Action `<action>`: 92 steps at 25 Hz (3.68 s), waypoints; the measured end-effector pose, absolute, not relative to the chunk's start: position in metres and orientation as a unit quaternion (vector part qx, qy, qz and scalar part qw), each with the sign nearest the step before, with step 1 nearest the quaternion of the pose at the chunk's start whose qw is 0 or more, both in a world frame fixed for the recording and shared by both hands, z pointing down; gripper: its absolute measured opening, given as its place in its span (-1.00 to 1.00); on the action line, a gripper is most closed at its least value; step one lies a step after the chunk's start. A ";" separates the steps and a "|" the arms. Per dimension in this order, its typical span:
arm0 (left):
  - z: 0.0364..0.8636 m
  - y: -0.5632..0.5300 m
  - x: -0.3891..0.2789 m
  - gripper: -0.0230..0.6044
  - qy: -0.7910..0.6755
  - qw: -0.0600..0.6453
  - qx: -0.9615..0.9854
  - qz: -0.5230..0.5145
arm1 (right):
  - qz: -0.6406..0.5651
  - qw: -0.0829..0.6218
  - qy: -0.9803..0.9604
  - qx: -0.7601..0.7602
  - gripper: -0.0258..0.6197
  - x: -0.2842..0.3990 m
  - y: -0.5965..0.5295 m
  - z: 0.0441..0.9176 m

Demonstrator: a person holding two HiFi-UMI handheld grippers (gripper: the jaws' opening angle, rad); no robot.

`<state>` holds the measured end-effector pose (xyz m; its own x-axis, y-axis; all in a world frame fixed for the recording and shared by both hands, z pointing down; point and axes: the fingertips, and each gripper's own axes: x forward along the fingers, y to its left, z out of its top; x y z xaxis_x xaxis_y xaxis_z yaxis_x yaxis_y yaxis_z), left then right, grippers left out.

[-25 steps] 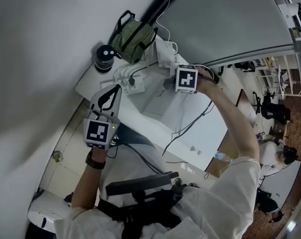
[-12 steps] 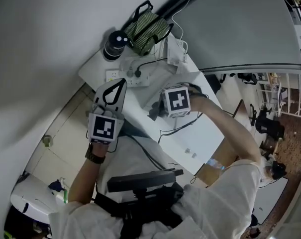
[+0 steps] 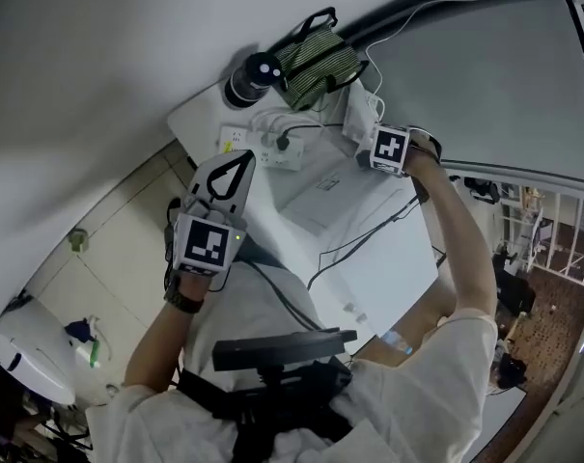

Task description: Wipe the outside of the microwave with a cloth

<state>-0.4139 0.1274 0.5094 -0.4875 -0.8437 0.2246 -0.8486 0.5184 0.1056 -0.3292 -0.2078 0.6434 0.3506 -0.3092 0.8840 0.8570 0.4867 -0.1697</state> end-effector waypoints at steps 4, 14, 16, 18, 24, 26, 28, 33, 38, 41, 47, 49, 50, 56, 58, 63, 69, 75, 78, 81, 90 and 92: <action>0.516 0.141 -0.419 -0.84 -0.871 0.130 0.473 0.010 | -0.409 0.767 -0.364 -0.335 -0.86 -0.324 -0.214 0.658; 0.522 0.150 -0.415 -0.84 -0.877 0.133 0.461 0.013 | -0.233 0.710 -0.318 -0.584 -0.86 -0.236 0.002 0.663; 0.521 0.148 -0.414 -0.84 -0.877 0.132 0.462 0.013 | -0.183 0.694 -0.324 -0.616 -0.86 -0.226 0.041 0.659; 0.519 0.149 -0.412 -0.84 -0.877 0.131 0.463 0.012 | -0.177 0.689 -0.325 -0.623 -0.86 -0.223 0.055 0.664; 0.526 0.157 -0.409 -0.84 -0.878 0.137 0.458 0.013 | -0.271 0.728 -0.339 -0.531 -0.86 -0.252 -0.008 0.717; 0.529 0.159 -0.410 -0.84 -0.880 0.139 0.455 0.012 | -0.299 0.745 -0.338 -0.492 -0.86 -0.266 -0.041 0.728; 0.529 0.160 -0.411 -0.84 -0.881 0.140 0.452 0.011 | -0.333 0.759 -0.340 -0.444 -0.86 -0.283 -0.082 0.738; 0.530 0.158 -0.412 -0.84 -0.881 0.145 0.451 0.011 | -0.391 0.789 -0.349 -0.319 -0.86 -0.316 -0.182 0.755; 0.524 0.152 -0.407 -0.84 -0.877 0.146 0.458 0.015 | -0.344 0.803 -0.331 -0.357 -0.86 -0.289 -0.149 0.768; 0.517 0.149 -0.403 -0.84 -0.872 0.145 0.467 0.010 | -0.289 0.784 -0.323 -0.444 -0.86 -0.261 -0.068 0.767; 0.491 0.134 -0.383 -0.84 -0.839 0.118 0.531 -0.002 | -0.042 0.676 -0.481 -0.556 -0.86 -0.259 0.117 0.664; 0.475 0.117 -0.366 -0.84 -0.825 0.107 0.555 -0.011 | -0.068 0.629 -0.566 -0.529 -0.86 -0.269 0.111 0.618; 0.468 0.103 -0.354 -0.84 -0.814 0.099 0.572 -0.013 | -0.087 0.610 -0.608 -0.501 -0.86 -0.269 0.097 0.597; 0.411 -0.005 -0.258 -0.84 -0.714 0.032 0.699 -0.020 | -0.076 0.536 -0.813 -0.214 -0.86 -0.187 -0.064 0.485; 0.393 -0.030 -0.218 -0.84 -0.687 0.008 0.726 -0.022 | -0.077 0.532 -0.833 -0.131 -0.86 -0.123 -0.117 0.458; 0.381 -0.087 -0.110 -0.84 -0.641 -0.007 0.768 0.011 | -0.099 0.522 -0.845 0.067 -0.86 0.049 -0.249 0.419; 0.391 -0.198 0.023 -0.84 -0.634 0.028 0.772 0.033 | -0.192 0.506 -0.812 0.217 -0.86 0.231 -0.409 0.421; 0.396 -0.299 0.173 -0.84 -0.629 0.024 0.774 0.070 | -0.232 0.544 -0.793 0.147 -0.86 0.321 -0.455 0.515; 0.392 -0.342 0.216 -0.84 -0.635 0.013 0.768 0.087 | -0.220 0.557 -0.799 0.059 -0.86 0.342 -0.421 0.560; 0.383 -0.377 0.239 -0.84 -0.629 0.001 0.773 0.079 | -0.189 0.554 -0.811 -0.018 -0.86 0.363 -0.364 0.588; 0.399 -0.421 0.270 -0.84 -0.631 0.019 0.771 0.079 | -0.136 0.544 -0.817 -0.136 -0.86 0.399 -0.261 0.616; 0.412 -0.413 0.265 -0.84 -0.642 0.032 0.759 0.101 | -0.131 0.537 -0.824 -0.123 -0.86 0.398 -0.271 0.618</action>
